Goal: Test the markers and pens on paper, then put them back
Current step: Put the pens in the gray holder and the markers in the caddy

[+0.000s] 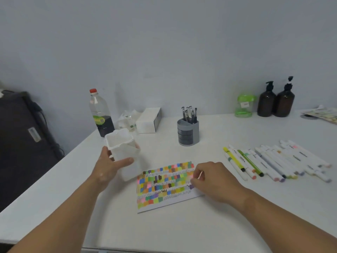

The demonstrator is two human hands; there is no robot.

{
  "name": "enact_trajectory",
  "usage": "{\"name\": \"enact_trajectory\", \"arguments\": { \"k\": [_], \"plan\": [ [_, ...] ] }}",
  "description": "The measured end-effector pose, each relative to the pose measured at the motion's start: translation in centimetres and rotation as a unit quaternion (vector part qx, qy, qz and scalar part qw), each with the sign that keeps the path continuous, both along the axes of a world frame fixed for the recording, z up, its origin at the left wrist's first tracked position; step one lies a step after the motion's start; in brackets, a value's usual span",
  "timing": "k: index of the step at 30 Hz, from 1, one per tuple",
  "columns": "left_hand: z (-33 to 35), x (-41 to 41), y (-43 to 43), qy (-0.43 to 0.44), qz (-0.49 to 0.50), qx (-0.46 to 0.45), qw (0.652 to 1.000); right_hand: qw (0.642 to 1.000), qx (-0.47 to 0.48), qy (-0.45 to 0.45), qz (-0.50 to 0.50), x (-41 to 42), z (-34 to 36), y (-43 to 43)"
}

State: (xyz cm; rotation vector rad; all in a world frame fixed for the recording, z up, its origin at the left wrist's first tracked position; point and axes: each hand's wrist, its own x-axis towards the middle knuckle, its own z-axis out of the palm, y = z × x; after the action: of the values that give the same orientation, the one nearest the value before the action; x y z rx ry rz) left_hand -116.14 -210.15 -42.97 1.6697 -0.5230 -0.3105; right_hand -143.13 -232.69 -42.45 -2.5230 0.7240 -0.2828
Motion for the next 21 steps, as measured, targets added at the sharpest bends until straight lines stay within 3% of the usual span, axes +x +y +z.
{"name": "enact_trajectory", "arguments": {
  "k": [5, 13, 18, 21],
  "plan": [
    [1.3, -6.6, -6.1, -0.017, -0.094, -0.023, 0.995, 1.000, 0.013, -0.009, -0.018, -3.2, 0.4, -1.3],
    [-2.0, -15.3, -15.8, -0.016, -0.134, 0.003, 0.991, 0.996, 0.002, 0.002, -0.091, -9.0, -0.9, -6.1],
    [-3.4, -15.1, -18.9, -0.058, -0.141, 0.016, 0.988, 0.985, -0.091, 0.001, -0.145, -8.3, -1.4, -10.6],
    [-3.6, -13.6, -19.9, -0.075, -0.159, 0.020, 0.984, 0.974, -0.135, 0.066, -0.171, -5.9, -1.7, -12.8]
  ]
}}
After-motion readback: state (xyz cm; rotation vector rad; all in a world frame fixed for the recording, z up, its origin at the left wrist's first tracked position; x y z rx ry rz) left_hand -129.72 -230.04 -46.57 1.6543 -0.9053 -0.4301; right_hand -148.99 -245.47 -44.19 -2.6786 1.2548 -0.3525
